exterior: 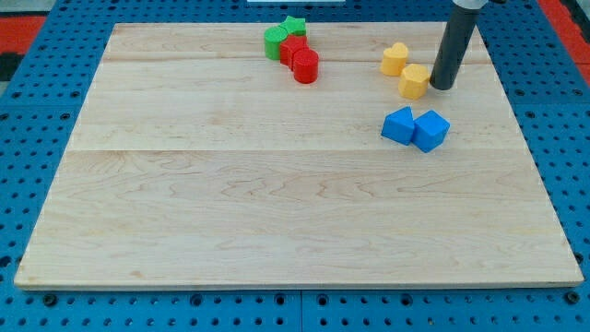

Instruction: Push the yellow heart slightly to the left

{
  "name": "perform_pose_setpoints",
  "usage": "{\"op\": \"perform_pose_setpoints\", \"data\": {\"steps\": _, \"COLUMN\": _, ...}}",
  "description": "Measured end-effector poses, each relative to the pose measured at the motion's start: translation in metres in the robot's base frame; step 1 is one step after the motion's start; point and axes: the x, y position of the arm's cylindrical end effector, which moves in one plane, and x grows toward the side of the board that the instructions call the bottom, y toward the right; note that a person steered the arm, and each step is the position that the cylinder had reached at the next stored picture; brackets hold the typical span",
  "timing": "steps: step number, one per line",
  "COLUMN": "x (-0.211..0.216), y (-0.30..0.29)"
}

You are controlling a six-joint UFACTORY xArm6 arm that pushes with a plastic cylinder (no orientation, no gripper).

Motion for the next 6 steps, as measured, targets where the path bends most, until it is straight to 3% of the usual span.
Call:
{"op": "perform_pose_setpoints", "data": {"steps": 2, "x": -0.028, "y": 0.009}}
{"op": "perform_pose_setpoints", "data": {"steps": 3, "x": -0.041, "y": -0.017}}
{"op": "perform_pose_setpoints", "data": {"steps": 5, "x": -0.038, "y": -0.091}}
{"op": "perform_pose_setpoints", "data": {"steps": 6, "x": -0.013, "y": -0.103}}
